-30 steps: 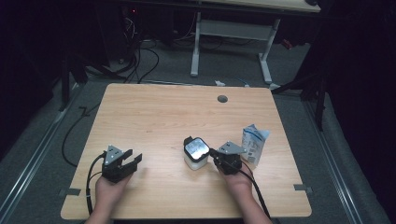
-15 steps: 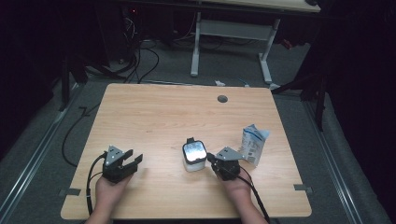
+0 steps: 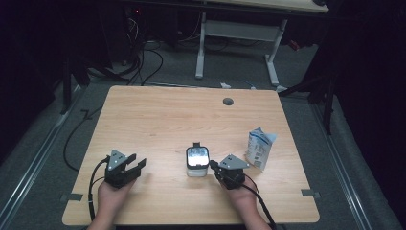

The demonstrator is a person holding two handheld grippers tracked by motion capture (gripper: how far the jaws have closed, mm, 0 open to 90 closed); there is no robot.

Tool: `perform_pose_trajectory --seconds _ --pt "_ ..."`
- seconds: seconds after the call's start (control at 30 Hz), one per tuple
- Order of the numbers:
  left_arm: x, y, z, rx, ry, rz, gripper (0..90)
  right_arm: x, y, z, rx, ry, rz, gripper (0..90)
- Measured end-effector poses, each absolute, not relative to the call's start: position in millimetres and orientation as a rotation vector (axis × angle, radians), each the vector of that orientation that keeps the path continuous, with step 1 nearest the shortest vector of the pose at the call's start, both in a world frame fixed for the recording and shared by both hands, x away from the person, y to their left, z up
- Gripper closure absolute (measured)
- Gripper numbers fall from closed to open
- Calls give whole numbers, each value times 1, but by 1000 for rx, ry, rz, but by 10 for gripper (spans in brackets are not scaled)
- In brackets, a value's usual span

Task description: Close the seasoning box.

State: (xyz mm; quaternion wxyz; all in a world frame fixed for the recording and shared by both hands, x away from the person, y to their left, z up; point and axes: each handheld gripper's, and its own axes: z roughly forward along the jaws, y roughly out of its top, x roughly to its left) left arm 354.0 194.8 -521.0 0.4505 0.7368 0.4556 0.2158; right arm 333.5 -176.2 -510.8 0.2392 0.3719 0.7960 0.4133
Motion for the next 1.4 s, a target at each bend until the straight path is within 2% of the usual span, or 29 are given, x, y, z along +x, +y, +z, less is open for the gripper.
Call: perform_pose_trajectory --seconds 0.53,0.87,1.1,1.4 --pt "353 195 -521 1821 1126 531 519 329 -181 -509 1014 2180 1141 823" --pt "351 193 -522 1831 1119 527 519 327 -231 -509 1127 2103 1095 735" --pt "344 173 -521 1878 1055 516 515 307 -279 -523 1251 2025 1107 685" --pt "343 170 -522 1891 1054 526 512 307 -278 -521 1216 2021 1112 670"
